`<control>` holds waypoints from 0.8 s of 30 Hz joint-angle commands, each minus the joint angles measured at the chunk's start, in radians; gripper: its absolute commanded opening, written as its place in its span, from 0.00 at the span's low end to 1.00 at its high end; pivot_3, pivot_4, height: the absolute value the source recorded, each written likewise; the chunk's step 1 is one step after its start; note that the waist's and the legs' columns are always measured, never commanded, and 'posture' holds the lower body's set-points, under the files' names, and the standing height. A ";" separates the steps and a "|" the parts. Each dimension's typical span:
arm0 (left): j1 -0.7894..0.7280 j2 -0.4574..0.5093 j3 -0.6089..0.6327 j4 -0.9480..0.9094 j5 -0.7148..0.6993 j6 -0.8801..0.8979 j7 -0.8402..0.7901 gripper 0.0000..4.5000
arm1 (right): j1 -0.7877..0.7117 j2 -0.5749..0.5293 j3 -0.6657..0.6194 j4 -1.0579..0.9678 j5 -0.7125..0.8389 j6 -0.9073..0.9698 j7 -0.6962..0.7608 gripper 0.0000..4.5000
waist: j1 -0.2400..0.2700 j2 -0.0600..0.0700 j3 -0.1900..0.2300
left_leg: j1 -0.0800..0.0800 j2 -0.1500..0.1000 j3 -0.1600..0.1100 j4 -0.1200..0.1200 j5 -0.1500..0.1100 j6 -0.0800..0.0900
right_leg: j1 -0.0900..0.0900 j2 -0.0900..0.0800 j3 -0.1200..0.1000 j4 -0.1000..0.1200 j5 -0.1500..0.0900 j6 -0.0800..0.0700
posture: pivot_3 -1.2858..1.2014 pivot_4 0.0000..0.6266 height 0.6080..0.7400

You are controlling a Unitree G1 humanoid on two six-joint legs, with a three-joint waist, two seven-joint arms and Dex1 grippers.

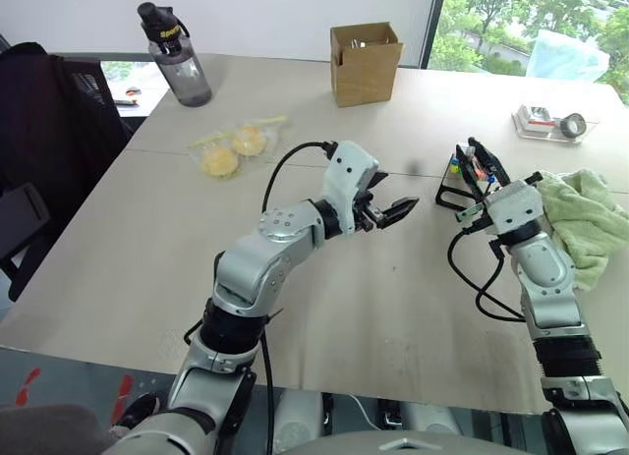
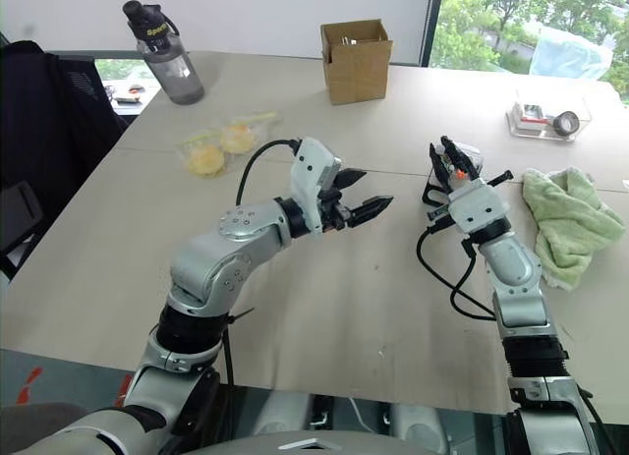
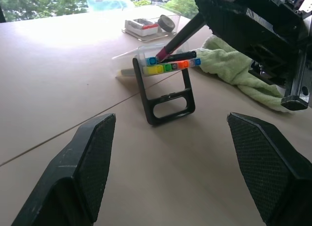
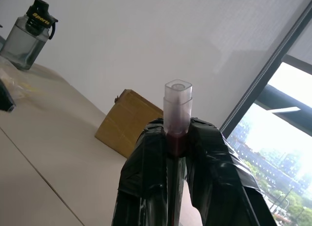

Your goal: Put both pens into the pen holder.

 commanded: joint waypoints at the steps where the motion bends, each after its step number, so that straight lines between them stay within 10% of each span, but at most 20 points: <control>1: -0.035 -0.011 0.004 -0.061 -0.005 0.014 0.013 0.84 | -0.032 -0.006 -0.013 0.034 -0.007 -0.058 -0.026 0.02 | 0.000 0.000 0.000 | 0.000 0.000 0.000 0.000 0.000 0.000 | 0.000 0.000 0.000 0.000 0.000 0.000 | 0.52 0.24 0.99; 6: -0.047 -0.022 -0.002 -0.066 -0.008 0.019 0.011 0.84 | -0.068 -0.011 -0.008 0.133 -0.038 -0.133 -0.052 0.02 | -0.001 0.000 0.000 | 0.000 0.000 0.000 0.001 0.000 0.000 | 0.000 0.000 0.000 0.000 0.000 0.000 | 0.52 0.24 0.99; 15: -0.054 -0.025 -0.003 -0.060 -0.002 0.023 0.014 0.85 | -0.111 -0.030 -0.021 0.251 -0.072 -0.180 -0.111 0.96 | -0.001 0.000 0.000 | 0.000 0.000 0.001 0.001 0.001 -0.001 | 0.000 0.000 0.000 0.001 0.000 0.000 | 0.52 0.24 0.99; 24: -0.038 -0.012 -0.009 -0.064 0.011 0.016 0.006 0.85 | -0.092 -0.034 -0.002 0.194 -0.032 -0.188 -0.085 0.98 | -0.001 0.000 0.000 | 0.001 0.000 0.001 0.001 0.001 -0.002 | 0.000 0.000 0.001 0.001 0.000 0.000 | 0.52 0.24 0.99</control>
